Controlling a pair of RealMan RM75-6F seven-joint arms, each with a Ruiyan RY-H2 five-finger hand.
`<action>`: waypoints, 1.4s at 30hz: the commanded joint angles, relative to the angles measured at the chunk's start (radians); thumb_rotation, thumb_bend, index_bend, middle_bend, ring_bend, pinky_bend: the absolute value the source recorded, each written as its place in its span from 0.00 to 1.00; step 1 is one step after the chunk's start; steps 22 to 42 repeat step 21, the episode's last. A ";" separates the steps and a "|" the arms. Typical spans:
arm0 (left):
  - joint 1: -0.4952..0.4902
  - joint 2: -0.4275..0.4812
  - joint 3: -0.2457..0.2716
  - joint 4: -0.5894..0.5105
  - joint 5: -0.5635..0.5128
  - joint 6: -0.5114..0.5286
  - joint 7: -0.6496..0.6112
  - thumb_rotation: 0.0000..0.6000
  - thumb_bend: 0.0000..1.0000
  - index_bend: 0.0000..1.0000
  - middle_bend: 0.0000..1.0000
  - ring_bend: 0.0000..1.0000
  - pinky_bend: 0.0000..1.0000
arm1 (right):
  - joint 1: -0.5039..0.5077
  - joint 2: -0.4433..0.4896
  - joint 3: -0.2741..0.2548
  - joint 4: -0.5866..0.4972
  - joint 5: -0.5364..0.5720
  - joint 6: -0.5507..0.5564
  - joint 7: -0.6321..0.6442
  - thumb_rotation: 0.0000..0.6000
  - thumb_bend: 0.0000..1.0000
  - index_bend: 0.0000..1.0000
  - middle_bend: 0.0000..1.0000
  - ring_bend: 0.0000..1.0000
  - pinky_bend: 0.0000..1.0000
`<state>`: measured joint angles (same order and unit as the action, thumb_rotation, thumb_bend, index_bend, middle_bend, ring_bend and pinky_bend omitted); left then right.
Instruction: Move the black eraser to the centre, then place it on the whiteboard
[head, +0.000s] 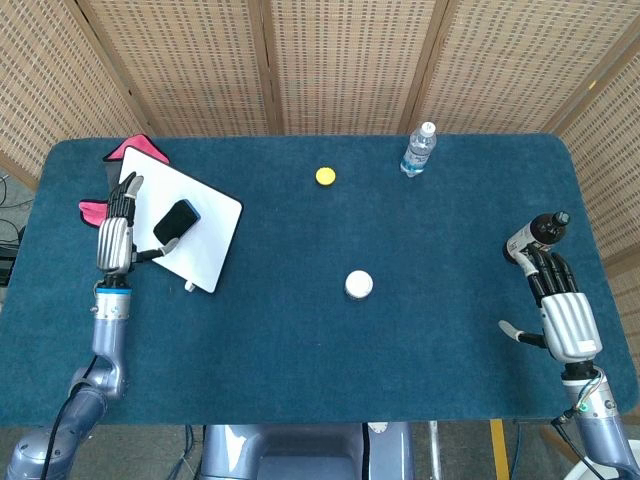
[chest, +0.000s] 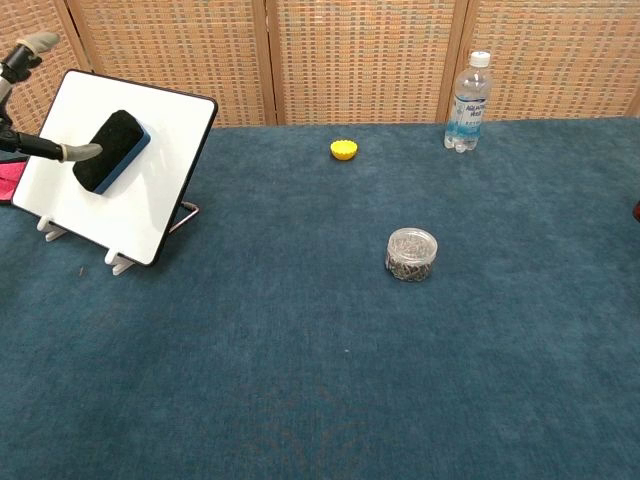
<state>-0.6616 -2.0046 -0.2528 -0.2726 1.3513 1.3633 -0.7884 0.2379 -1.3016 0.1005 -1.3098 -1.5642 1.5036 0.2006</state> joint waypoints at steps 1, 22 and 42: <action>0.091 0.085 0.061 -0.064 0.058 0.118 0.006 1.00 0.00 0.00 0.00 0.00 0.00 | -0.004 0.004 0.000 -0.006 0.000 0.005 -0.001 1.00 0.00 0.00 0.00 0.00 0.04; 0.405 0.879 0.258 -1.332 0.012 0.027 0.742 1.00 0.00 0.00 0.00 0.00 0.00 | -0.058 0.073 -0.004 -0.157 -0.008 0.072 -0.106 1.00 0.00 0.00 0.00 0.00 0.04; 0.405 0.879 0.258 -1.332 0.012 0.027 0.742 1.00 0.00 0.00 0.00 0.00 0.00 | -0.058 0.073 -0.004 -0.157 -0.008 0.072 -0.106 1.00 0.00 0.00 0.00 0.00 0.04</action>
